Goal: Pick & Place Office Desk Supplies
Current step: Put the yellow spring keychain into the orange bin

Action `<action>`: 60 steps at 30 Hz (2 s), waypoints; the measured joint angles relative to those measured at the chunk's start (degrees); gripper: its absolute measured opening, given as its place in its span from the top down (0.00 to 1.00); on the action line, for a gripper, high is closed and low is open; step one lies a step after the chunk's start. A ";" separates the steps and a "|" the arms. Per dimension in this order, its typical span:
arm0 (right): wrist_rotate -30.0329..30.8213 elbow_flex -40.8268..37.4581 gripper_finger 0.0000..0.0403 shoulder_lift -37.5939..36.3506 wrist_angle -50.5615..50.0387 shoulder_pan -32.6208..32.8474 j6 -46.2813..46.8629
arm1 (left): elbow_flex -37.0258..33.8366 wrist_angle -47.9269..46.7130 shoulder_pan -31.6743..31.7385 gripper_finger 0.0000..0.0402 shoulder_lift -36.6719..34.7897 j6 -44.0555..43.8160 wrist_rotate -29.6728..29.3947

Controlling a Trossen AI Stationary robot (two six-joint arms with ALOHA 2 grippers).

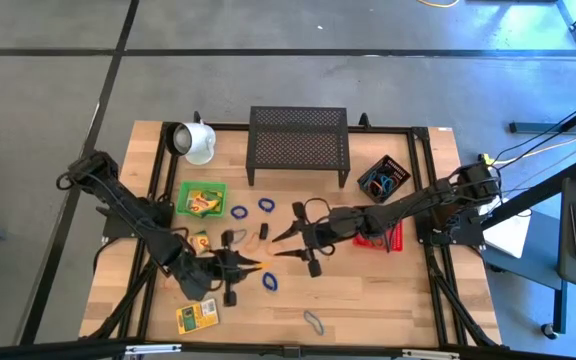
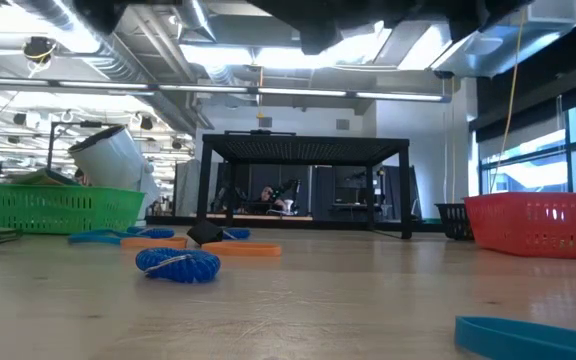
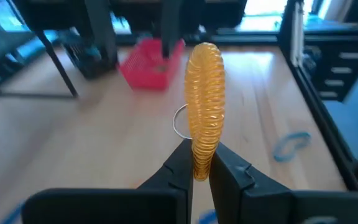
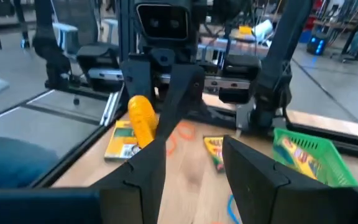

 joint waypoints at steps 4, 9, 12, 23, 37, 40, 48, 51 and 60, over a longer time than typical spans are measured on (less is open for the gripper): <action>-1.43 0.00 0.60 -0.02 0.60 0.00 2.16 | 0.00 4.12 0.02 0.93 -0.02 6.32 -3.63; -3.62 0.00 0.60 -0.02 1.39 0.00 2.86 | 0.00 9.05 0.23 0.93 -0.02 12.74 -9.05; -3.59 0.00 0.60 -0.02 2.50 0.00 2.80 | 0.00 11.04 1.34 0.93 -0.02 14.62 -8.72; -3.15 0.00 0.60 -0.02 5.99 0.00 2.60 | 0.00 12.04 8.13 0.93 0.35 14.18 -0.19; 5.49 0.00 0.91 -0.02 5.97 0.00 2.86 | 0.02 12.29 8.20 0.91 0.37 12.10 -0.11; 5.58 0.00 0.96 -0.02 5.97 0.00 3.16 | 0.02 12.31 8.22 0.86 0.37 7.78 -0.30; 10.12 0.00 0.93 -0.98 2.40 0.00 6.19 | 0.04 11.71 8.11 0.69 0.39 3.44 -0.90; 15.55 0.00 0.95 -3.49 -5.62 0.00 9.10 | 0.11 8.28 8.01 0.64 0.39 0.46 -1.59; 26.44 -0.02 0.92 -13.49 -40.94 0.58 25.35 | 0.11 -7.02 6.85 0.59 0.39 -14.28 -2.54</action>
